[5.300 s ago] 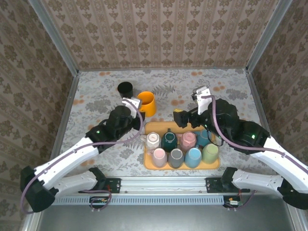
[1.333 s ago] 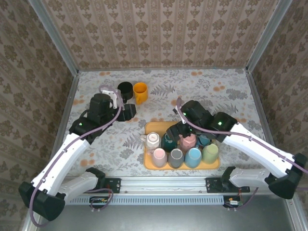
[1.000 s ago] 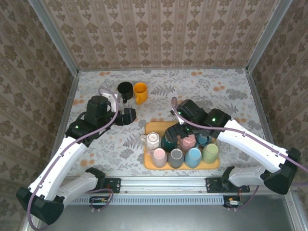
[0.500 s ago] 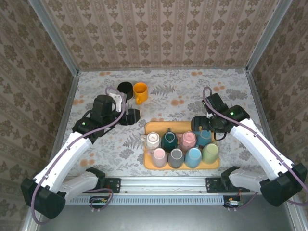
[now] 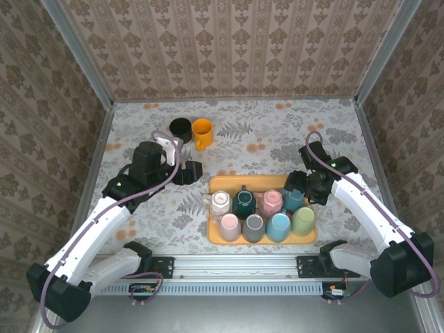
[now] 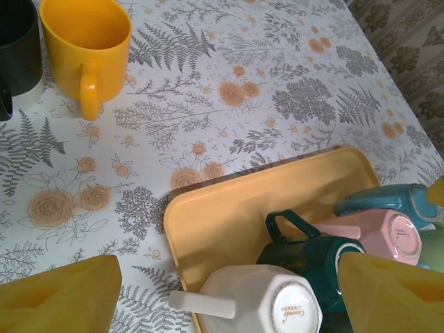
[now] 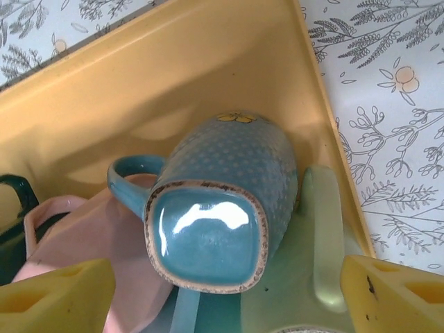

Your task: Turn the mug right side up

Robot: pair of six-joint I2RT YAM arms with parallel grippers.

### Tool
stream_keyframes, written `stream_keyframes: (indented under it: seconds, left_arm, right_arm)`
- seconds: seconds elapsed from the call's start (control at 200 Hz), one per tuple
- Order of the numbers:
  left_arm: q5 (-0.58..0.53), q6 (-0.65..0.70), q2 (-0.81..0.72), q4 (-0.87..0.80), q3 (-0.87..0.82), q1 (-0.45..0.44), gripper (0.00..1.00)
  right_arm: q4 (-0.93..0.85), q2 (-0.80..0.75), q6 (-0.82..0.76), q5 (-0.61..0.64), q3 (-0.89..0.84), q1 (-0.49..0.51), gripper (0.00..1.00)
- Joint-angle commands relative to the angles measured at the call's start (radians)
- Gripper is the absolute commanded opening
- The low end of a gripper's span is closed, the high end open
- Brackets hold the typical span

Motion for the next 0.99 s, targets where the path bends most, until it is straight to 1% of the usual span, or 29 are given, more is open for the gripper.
stream_keyframes:
  seconds: [0.0, 0.38, 0.585, 0.73, 0.745, 0.805, 0.825, 0.865, 0.99]
  left_arm:
    - [-0.02, 0.026, -0.009, 0.012, -0.009, -0.006, 0.83]
    - [-0.029, 0.028, 0.004, 0.011, -0.009, -0.01, 0.83]
    - [-0.03, 0.028, 0.008, 0.011, -0.009, -0.011, 0.83]
    - [-0.036, 0.032, 0.007, 0.008, -0.011, -0.012, 0.83]
    - [-0.037, 0.032, 0.006, 0.009, -0.01, -0.012, 0.83]
    - [-0.04, 0.032, 0.005, 0.01, -0.012, -0.013, 0.83]
    - [-0.04, 0.032, 0.005, 0.01, -0.013, -0.013, 0.83]
    - [-0.04, 0.032, 0.007, 0.011, -0.012, -0.013, 0.83]
    - [-0.041, 0.035, 0.011, 0.01, -0.012, -0.013, 0.83]
  right_arm:
    - [0.031, 0.011, 0.039, -0.024, -0.013, -0.008, 0.83]
    - [0.067, 0.044, -0.003, -0.055, -0.049, -0.014, 0.83]
    - [0.105, 0.055, -0.015, -0.046, -0.078, -0.016, 0.82]
    - [0.128, 0.063, -0.022, -0.054, -0.096, -0.023, 0.71]
    - [0.131, 0.063, -0.022, -0.056, -0.096, -0.025, 0.69]
    - [0.135, 0.055, -0.024, -0.057, -0.097, -0.027, 0.64]
    - [0.138, 0.053, -0.025, -0.059, -0.097, -0.029, 0.6]
    - [0.138, 0.047, -0.028, -0.062, -0.096, -0.032, 0.57]
    - [0.123, 0.028, -0.046, -0.059, -0.074, -0.046, 0.55]
